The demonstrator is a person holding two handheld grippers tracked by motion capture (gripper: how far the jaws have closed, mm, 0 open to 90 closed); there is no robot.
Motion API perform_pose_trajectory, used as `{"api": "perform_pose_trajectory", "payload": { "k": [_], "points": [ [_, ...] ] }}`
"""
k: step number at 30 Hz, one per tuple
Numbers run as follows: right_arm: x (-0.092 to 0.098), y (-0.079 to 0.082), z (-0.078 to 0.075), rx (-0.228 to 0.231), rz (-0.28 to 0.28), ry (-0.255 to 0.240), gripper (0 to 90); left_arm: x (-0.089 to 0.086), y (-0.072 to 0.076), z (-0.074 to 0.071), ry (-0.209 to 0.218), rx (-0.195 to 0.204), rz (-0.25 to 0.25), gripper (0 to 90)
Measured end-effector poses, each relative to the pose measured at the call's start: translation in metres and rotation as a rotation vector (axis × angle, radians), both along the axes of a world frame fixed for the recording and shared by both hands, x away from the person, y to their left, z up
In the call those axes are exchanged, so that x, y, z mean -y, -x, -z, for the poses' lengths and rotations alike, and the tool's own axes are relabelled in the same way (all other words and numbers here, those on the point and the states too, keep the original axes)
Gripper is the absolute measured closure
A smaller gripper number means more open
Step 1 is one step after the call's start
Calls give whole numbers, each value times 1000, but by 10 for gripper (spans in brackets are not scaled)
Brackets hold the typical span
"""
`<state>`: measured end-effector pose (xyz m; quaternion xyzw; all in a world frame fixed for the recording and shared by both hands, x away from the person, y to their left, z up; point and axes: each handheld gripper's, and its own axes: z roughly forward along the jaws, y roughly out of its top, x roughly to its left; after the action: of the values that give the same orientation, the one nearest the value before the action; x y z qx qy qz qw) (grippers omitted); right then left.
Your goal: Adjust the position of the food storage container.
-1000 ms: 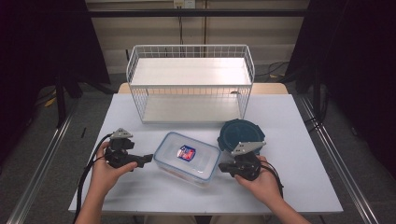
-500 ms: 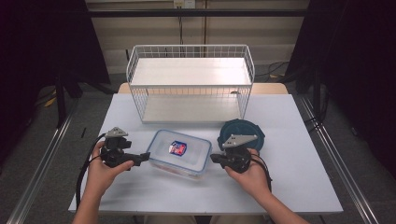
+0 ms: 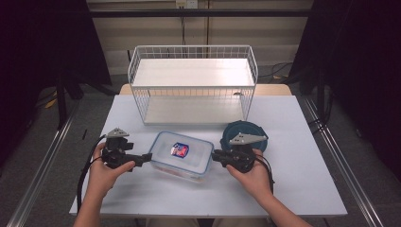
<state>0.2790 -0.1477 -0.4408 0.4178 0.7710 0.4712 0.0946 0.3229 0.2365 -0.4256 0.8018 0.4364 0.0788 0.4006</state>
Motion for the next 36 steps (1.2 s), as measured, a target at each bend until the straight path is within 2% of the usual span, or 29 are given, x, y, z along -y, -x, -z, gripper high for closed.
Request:
{"api": "perform_pose_trajectory", "payload": {
  "k": [4,8,10,12,17,18,21,23,26,27,30,32,35,36],
  "points": [
    [0,4,-1,-20,33,-66,612,0,-1,0,26,-18,2,66],
    [0,6,-2,-61,47,-141,517,1,-2,1,66,-41,13,66],
    [0,6,-1,-82,41,-169,494,3,-2,1,92,-53,6,69],
    [0,6,0,-93,44,-188,470,2,-3,2,83,-57,21,71],
    [-1,7,5,-145,51,-234,414,4,-4,5,113,-73,10,82],
    [-1,7,6,-150,49,-234,411,3,-5,5,116,-74,18,84],
    [-3,8,9,-177,48,-255,392,5,-7,6,162,-89,14,86],
    [-4,8,11,-176,43,-251,385,5,-7,7,173,-96,16,89],
    [-5,8,13,-195,48,-274,377,4,-9,8,198,-107,8,93],
    [-4,9,13,-201,52,-281,374,3,-10,8,219,-118,3,100],
    [-3,9,16,-220,64,-315,375,2,-11,10,273,-112,-9,137],
    [-2,10,17,-236,76,-325,378,3,-13,11,282,-120,-3,143],
    [-2,10,19,-237,90,-320,379,5,-14,14,279,-136,-5,140],
    [0,11,21,-255,104,-337,382,6,-15,14,275,-145,-12,140]
  ]
}}
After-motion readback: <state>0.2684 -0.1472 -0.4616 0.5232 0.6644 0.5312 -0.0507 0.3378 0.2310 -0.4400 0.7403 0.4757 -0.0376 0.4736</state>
